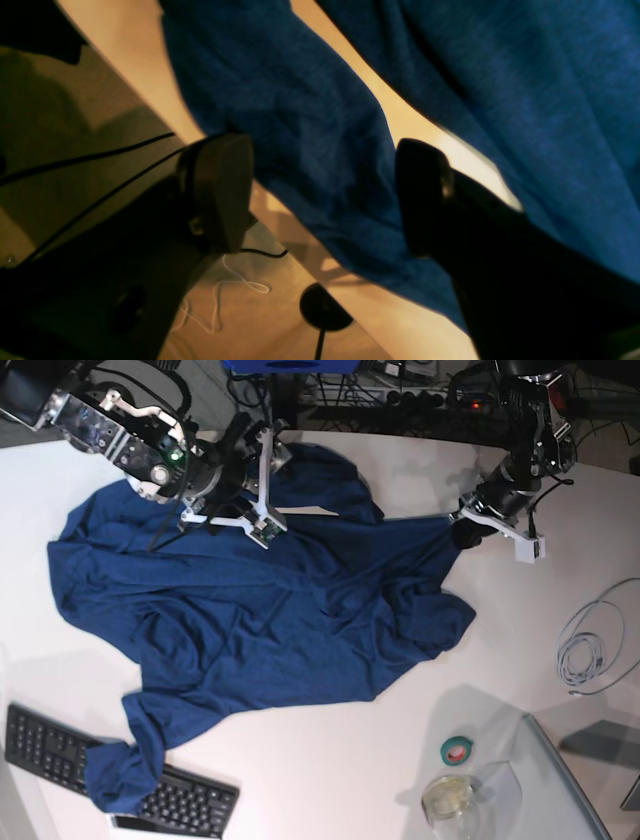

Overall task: Layout the t-shirt on the table in an organized manner, then fold the t-shirt properly
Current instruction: 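Drag the held collar edge away from the left gripper with the right gripper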

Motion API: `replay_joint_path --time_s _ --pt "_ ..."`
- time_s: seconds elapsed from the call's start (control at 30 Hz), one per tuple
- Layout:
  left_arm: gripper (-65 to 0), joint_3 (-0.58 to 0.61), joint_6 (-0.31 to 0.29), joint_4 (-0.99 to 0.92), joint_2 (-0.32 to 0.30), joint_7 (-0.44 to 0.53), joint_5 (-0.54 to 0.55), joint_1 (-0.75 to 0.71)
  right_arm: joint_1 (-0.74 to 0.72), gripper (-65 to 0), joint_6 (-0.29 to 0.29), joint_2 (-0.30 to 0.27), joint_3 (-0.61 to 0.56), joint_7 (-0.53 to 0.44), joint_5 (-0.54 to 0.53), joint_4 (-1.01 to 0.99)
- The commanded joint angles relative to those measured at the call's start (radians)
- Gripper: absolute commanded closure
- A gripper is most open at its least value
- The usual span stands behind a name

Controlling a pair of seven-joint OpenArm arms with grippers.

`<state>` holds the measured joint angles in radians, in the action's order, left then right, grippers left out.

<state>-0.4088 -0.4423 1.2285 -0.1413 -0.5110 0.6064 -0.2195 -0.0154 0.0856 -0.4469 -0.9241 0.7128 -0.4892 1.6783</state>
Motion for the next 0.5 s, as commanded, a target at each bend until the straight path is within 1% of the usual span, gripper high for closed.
replay_joint_path --time_s 0.0,0.17,0.23,0.33,0.37,0.4,0.43,0.47 --pt "0.0 -0.003 -0.005 0.014 -0.011 0.015 0.014 -0.002 -0.022 -42.6 0.001 0.013 0.006 -0.009 0.007 -0.013" --pt "0.0 -0.003 -0.005 0.014 -0.011 0.015 0.013 -0.007 -0.047 -42.6 -0.005 0.087 0.004 -0.008 0.007 -0.123" --pt "0.0 -0.003 -0.005 0.014 -0.011 0.015 0.013 -0.007 -0.051 -42.6 -0.008 0.098 0.004 -0.008 0.007 -0.145" --pt "0.0 -0.005 -0.005 0.014 -0.011 0.015 0.013 -0.008 -0.051 -42.3 -0.065 0.099 0.004 -0.014 0.007 -0.169" --pt "0.0 -0.006 -0.005 0.014 -0.011 0.015 0.013 -0.008 -0.051 -41.1 -0.077 0.101 0.004 -0.014 0.007 -0.182" --pt "0.0 -0.008 -0.005 0.014 -0.011 0.015 0.013 -0.008 -0.051 -37.5 -0.089 0.109 0.004 -0.014 0.007 -0.197" --pt "0.0 -0.009 -0.005 0.014 -0.011 0.015 0.013 -0.008 -0.051 -32.4 -0.100 0.112 0.004 -0.014 0.007 -0.208" --pt "0.0 -0.009 -0.005 0.014 -0.011 0.015 0.013 -0.008 -0.051 -24.6 -0.114 0.113 0.004 -0.014 0.007 -0.221"
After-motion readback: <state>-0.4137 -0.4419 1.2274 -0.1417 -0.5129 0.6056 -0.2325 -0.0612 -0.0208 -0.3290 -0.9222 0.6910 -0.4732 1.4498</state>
